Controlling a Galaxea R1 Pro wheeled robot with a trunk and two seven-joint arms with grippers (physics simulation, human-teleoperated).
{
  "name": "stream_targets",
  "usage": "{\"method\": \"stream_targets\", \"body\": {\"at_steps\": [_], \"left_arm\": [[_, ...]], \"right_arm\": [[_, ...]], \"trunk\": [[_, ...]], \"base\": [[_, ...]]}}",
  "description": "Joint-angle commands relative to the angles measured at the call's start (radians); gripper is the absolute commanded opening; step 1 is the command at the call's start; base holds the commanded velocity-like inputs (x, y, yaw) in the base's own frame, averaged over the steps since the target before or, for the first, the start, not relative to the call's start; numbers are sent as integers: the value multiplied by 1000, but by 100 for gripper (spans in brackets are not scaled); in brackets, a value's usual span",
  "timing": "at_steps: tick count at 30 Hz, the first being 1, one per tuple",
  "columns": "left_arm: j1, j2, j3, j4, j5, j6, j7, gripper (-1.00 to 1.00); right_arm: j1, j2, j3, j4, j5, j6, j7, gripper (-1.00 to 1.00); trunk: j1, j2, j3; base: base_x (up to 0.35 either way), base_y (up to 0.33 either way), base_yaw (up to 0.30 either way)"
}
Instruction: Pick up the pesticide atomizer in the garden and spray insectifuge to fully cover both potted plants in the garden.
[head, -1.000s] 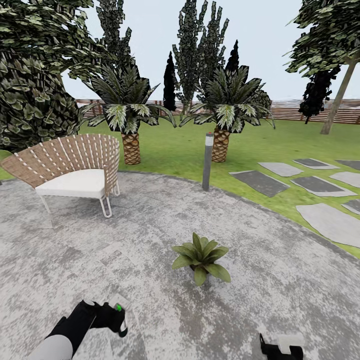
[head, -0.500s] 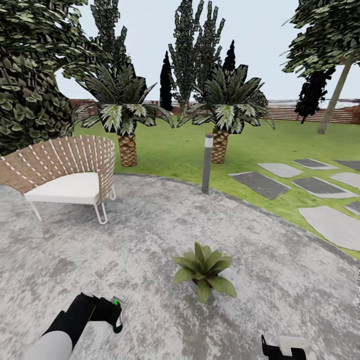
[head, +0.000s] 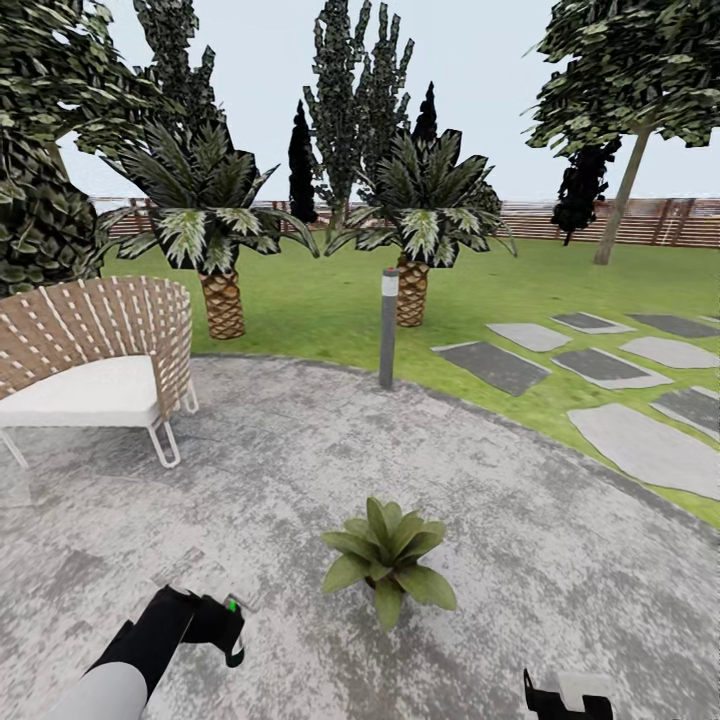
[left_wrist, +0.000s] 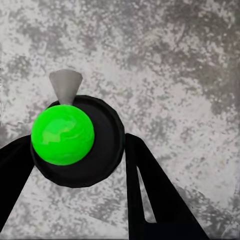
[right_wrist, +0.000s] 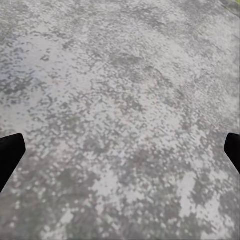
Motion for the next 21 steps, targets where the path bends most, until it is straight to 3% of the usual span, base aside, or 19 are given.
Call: {"method": "stream_targets", "body": {"at_steps": [1,3,9,15,20,21], "left_arm": [[-1,0,1,-1,-19,7,-9,-100],[-3,4,-13,0,-42,9,-14,-100],[-3,5,-24,9,-47,9,-23,-100],[-1,6,-115,15,-108,12,-65,-100],[-4,6,-122,12,-116,20,-97,-100],[1,6,-118,12,-119,72,-103,-100]], "right_arm": [[-1,0,-4,2,11,-3,-6,100],[-1,0,-4,2,11,-3,-6,100],[-1,0,-4,2,11,-3,-6,100],[-1,0,-4,2,11,-3,-6,100],[-1,0,-4,2,11,-3,-6,100],[-1,-1,-4,2,10,-9,-5,100]], "trunk": [[0,0,-1],[0,0,-1],[0,0,-1],[0,0,-1],[0,0,-1],[0,0,-1]], "base": [[3,0,-61],[1,0,-203],[0,0,-291],[0,0,-292],[0,0,-199],[64,0,0]]}}
